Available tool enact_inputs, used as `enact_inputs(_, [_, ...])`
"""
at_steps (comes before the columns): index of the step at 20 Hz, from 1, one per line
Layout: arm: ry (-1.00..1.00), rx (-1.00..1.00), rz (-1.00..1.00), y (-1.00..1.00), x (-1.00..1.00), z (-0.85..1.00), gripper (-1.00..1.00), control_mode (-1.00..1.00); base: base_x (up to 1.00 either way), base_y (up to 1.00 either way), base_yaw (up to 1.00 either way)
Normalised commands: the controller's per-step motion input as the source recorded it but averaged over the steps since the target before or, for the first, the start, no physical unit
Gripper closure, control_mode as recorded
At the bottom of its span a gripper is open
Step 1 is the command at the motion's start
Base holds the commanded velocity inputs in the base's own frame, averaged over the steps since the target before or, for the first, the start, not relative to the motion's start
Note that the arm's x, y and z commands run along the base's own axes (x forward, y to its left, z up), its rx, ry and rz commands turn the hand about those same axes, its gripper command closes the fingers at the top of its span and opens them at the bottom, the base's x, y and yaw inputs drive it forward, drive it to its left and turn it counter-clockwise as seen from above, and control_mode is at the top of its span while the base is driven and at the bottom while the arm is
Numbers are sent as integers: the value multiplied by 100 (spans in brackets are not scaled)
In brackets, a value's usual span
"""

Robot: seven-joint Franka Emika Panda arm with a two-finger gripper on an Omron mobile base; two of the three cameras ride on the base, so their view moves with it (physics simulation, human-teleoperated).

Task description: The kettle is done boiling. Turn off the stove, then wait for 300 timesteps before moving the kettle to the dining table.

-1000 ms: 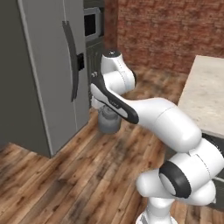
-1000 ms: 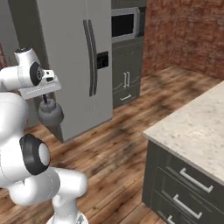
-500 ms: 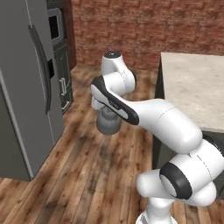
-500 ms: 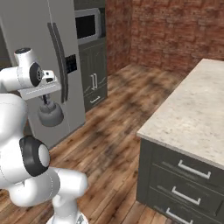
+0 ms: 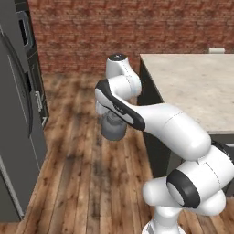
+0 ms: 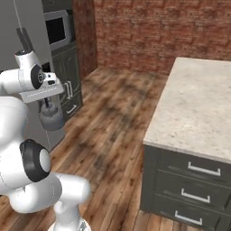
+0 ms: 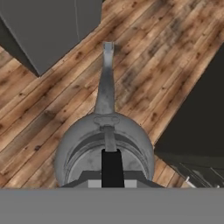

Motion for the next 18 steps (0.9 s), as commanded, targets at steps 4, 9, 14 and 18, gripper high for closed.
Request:
enact_inputs(4, [0,0,0,0,0,0,100,100,55,50,-42])
enact_inputs(9, [0,0,0,0,0,0,100,100,56,51,-42])
enact_inputs(14, [0,0,0,0,0,0,100,100,61,55,-41])
enact_inputs(18, [0,0,0,0,0,0,100,100,65,62,-39])
